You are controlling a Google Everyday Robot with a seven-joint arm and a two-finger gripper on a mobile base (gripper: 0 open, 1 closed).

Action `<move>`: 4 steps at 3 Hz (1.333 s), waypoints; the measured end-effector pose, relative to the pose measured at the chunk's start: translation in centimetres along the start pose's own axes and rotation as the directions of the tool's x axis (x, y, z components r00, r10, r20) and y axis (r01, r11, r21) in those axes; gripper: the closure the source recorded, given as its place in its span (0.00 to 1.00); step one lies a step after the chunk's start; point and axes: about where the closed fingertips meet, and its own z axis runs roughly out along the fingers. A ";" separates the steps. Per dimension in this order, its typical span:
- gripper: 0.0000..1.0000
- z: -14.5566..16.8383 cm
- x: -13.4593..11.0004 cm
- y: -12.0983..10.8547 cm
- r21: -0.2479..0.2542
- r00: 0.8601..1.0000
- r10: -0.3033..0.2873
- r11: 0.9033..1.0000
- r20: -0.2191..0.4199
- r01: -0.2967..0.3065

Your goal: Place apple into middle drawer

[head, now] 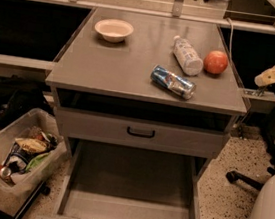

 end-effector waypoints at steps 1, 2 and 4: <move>0.00 0.0 0.0 0.0 0.000 1.000 0.000 1.000 0.000 0.000; 0.00 0.3 -2.1 1.0 -0.064 0.989 -0.019 0.998 0.147 0.029; 0.00 1.5 -8.9 5.3 -0.290 0.834 0.036 0.945 0.551 0.150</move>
Offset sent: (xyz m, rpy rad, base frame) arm 0.0322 0.0303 0.0868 0.4699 -0.3599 0.3085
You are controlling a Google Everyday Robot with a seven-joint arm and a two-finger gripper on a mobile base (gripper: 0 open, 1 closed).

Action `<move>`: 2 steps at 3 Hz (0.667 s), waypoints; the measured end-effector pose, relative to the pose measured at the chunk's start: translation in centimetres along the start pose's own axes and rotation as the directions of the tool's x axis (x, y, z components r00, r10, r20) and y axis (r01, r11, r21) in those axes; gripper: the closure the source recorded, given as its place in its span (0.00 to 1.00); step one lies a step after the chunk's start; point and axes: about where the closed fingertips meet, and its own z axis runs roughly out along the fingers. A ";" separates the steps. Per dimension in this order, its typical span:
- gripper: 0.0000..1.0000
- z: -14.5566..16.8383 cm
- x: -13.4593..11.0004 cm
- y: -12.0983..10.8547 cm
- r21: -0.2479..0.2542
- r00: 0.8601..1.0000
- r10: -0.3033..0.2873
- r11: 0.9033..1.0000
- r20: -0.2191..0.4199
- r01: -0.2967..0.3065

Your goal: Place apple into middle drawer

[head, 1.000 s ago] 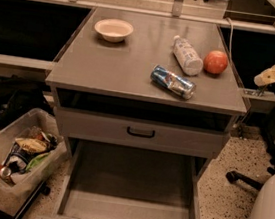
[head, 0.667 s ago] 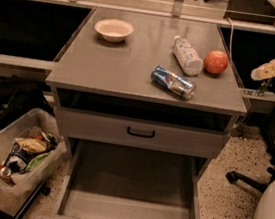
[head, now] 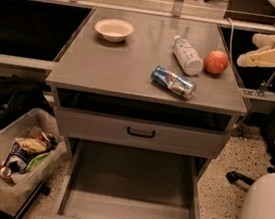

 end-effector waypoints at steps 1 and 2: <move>0.00 0.2 -0.4 0.2 -0.012 1.000 0.001 1.000 0.021 0.000; 0.00 1.4 0.1 -0.2 -0.005 1.000 0.003 1.000 -0.018 -0.003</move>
Offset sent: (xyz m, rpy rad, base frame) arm 0.0224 0.0056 -0.0081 -0.0613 0.0374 -0.0104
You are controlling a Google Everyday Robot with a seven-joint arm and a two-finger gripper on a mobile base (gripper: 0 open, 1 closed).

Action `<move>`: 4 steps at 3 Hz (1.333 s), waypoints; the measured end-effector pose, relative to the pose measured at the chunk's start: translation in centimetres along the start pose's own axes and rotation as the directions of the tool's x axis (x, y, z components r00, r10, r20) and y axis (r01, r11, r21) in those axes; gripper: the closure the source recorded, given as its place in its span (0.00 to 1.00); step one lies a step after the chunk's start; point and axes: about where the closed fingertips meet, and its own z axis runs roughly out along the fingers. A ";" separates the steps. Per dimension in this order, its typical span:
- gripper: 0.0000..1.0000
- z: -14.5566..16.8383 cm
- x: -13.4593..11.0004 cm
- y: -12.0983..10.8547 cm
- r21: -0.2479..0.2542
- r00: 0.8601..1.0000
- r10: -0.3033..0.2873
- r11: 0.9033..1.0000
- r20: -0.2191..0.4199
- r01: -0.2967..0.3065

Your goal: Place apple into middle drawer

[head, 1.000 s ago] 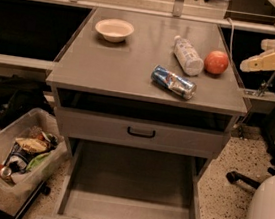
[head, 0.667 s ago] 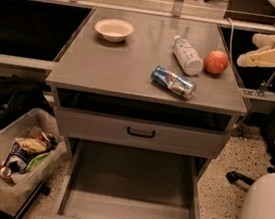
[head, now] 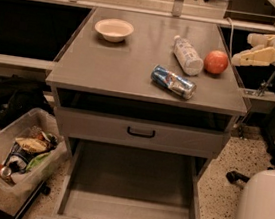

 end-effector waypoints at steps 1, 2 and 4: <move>0.00 2.3 0.9 -1.6 0.069 0.994 0.035 0.997 -0.104 -0.028; 0.00 3.6 2.5 -4.8 0.184 0.974 0.203 0.966 -0.100 -0.183; 0.00 5.1 3.3 -5.6 0.222 0.968 0.185 0.964 -0.169 -0.145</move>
Offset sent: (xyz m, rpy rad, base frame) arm 0.0846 -0.0241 -0.0524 0.0191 0.2990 -0.4205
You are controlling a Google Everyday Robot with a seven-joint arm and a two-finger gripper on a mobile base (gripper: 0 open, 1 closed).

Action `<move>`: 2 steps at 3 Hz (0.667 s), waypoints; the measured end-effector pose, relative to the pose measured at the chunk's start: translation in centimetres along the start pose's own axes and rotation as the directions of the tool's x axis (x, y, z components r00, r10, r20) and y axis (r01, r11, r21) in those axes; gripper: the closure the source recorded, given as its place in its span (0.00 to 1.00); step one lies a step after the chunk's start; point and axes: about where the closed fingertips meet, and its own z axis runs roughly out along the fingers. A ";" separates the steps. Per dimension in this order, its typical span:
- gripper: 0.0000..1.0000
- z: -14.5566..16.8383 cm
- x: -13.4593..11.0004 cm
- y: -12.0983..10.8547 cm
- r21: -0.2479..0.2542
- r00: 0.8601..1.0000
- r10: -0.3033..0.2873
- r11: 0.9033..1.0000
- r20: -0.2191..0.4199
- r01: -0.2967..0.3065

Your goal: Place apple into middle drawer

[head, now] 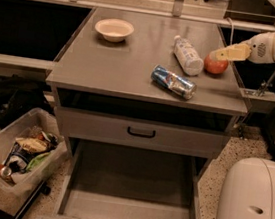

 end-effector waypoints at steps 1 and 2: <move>0.00 1.1 0.3 -0.4 0.030 0.999 -0.019 0.999 -0.045 0.020; 0.00 5.8 4.3 -2.1 0.061 0.987 -0.010 0.998 -0.160 0.020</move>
Offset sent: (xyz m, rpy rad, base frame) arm 0.0388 0.0091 -0.0866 -0.1859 0.1173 -0.0472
